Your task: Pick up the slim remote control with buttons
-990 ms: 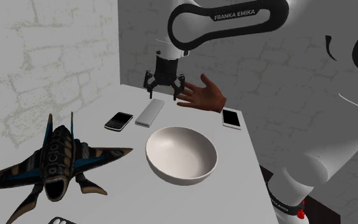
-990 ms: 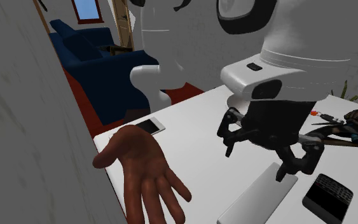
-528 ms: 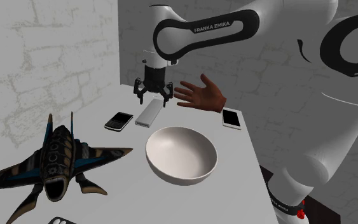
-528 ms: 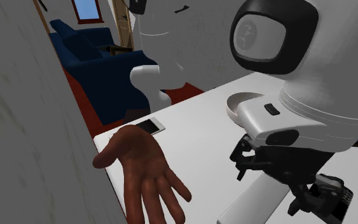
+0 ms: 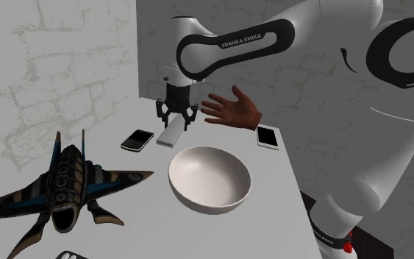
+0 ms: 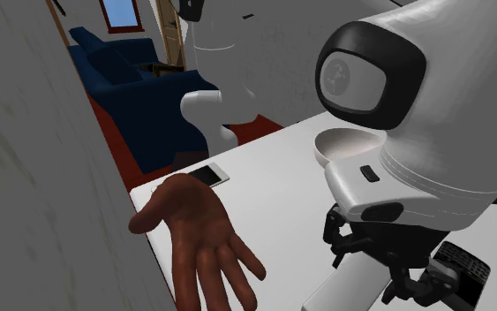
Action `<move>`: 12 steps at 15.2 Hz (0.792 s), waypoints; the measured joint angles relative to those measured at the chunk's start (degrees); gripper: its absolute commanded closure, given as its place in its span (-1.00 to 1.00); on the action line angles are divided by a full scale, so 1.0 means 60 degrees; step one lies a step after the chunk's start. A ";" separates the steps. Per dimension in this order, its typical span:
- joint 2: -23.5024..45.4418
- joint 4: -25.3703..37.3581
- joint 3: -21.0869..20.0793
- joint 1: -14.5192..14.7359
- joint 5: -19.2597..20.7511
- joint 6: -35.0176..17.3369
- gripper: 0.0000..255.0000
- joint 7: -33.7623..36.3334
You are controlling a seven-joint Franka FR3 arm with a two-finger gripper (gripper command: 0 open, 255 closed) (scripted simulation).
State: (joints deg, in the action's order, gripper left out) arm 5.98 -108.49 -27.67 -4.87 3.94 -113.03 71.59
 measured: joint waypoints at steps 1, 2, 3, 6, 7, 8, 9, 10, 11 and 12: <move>-0.0004 -0.0005 0.0001 -0.0001 -0.0002 -0.0004 1.00 -0.0002; -0.0007 -0.0009 0.0001 -0.0003 -0.0004 -0.0005 1.00 -0.0004; -0.0008 -0.0010 0.0001 -0.0003 -0.0004 -0.0005 1.00 -0.0003; -0.0011 -0.0012 0.0002 -0.0004 -0.0005 -0.0010 1.00 -0.0004; -0.0009 -0.0012 0.0002 -0.0003 -0.0002 -0.0014 1.00 0.0000; -0.0006 0.0037 0.0002 -0.0003 -0.0005 0.0046 1.00 -0.0008; -0.0023 0.0103 0.0003 -0.0008 -0.0017 0.0133 1.00 -0.0026; -0.0038 0.0200 0.0003 -0.0010 -0.0029 0.0247 1.00 -0.0038; -0.0057 0.0284 -0.0002 -0.0007 -0.0040 0.0349 1.00 -0.0041; -0.0085 0.0357 -0.0003 -0.0010 -0.0056 0.0447 1.00 -0.0055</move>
State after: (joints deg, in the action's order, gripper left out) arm 5.47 -106.35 -27.69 -4.93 3.60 -110.35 71.26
